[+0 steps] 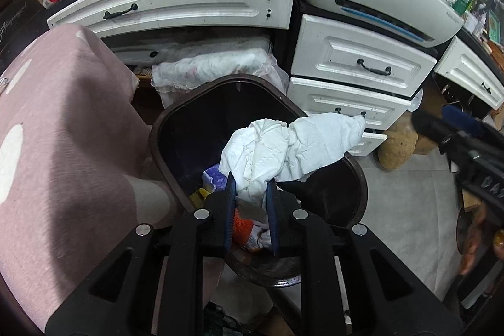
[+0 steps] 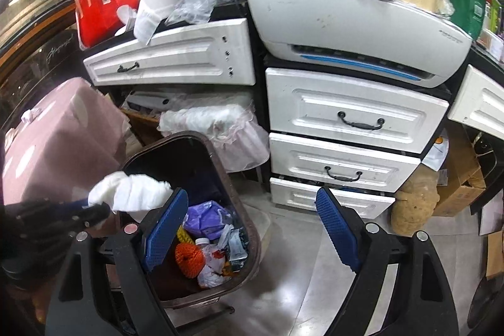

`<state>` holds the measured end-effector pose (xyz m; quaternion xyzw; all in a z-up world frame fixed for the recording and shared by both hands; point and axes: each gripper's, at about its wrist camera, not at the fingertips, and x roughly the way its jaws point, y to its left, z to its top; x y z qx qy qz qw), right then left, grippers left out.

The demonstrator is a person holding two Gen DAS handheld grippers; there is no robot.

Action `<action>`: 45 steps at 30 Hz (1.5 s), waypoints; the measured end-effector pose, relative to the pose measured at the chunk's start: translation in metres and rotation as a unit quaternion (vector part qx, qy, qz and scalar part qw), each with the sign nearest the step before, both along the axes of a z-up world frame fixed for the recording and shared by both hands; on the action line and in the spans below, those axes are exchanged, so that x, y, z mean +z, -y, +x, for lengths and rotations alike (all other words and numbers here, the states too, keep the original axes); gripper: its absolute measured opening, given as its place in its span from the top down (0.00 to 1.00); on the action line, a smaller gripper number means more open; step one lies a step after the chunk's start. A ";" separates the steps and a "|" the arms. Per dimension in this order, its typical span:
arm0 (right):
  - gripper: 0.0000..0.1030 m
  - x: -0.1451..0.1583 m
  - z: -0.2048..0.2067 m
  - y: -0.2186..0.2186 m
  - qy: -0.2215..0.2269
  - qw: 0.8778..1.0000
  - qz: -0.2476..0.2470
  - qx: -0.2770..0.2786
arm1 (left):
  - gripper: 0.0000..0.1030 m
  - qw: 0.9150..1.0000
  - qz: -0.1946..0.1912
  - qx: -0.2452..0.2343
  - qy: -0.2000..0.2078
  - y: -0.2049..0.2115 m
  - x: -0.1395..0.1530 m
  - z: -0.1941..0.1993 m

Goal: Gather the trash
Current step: 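Open both tools to drop the tissues into the bin, then move both tools back over the table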

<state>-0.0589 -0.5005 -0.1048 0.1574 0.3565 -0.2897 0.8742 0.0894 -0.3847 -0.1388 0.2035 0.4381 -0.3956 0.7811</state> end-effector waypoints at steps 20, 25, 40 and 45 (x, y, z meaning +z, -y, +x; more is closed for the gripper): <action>0.18 0.014 -0.013 0.002 0.023 1.000 -0.010 -0.014 | 0.23 0.999 -0.009 -0.036 0.017 0.005 0.002 -0.018; 0.17 0.021 -0.011 -0.004 0.032 0.999 -0.014 -0.001 | 0.20 0.999 -0.028 -0.037 0.029 -0.009 0.021 -0.028; 0.15 0.049 0.020 -0.052 0.046 0.995 -0.008 0.091 | 0.12 0.995 -0.074 0.022 0.067 -0.096 0.079 -0.028; 0.15 0.063 0.040 -0.081 0.052 0.988 -0.012 0.147 | 0.12 0.992 -0.073 0.064 0.084 -0.136 0.092 -0.011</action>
